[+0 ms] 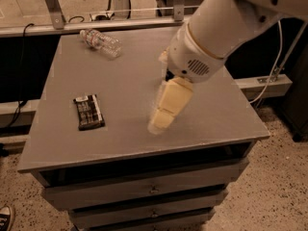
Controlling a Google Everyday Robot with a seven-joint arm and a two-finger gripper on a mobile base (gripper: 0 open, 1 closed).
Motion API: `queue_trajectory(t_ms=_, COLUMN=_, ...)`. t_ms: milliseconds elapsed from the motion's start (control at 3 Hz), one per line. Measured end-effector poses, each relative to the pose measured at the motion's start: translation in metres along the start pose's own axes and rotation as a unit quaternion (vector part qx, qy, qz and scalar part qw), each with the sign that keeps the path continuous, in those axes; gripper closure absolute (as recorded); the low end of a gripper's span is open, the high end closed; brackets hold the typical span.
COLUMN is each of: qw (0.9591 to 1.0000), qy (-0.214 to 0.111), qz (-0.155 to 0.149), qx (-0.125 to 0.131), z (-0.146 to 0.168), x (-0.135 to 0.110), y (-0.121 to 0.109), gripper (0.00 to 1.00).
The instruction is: Move rxbar chocolate near pepsi can
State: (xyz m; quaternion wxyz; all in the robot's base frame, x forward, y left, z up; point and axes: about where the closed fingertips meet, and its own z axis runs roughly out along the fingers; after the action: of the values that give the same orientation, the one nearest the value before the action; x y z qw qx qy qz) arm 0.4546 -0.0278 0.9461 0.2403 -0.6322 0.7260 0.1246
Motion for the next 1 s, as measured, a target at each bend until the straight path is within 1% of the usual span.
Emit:
queue_trajectory(t_ms=333, qw=0.9973, qy=-0.070, qz=0.008, qx=-0.023, z=0.033, x=-0.058, y=0.014, gripper=0.00)
queue_trajectory(t_ms=667, qw=0.9973, qy=-0.069, qz=0.008, qx=-0.023, z=0.033, x=-0.057, y=0.014, gripper=0.00)
queue_trajectory(t_ms=1000, qw=0.9957, qy=-0.090, qz=0.009, qx=-0.020, z=0.041, x=-0.068, y=0.011, gripper=0.00)
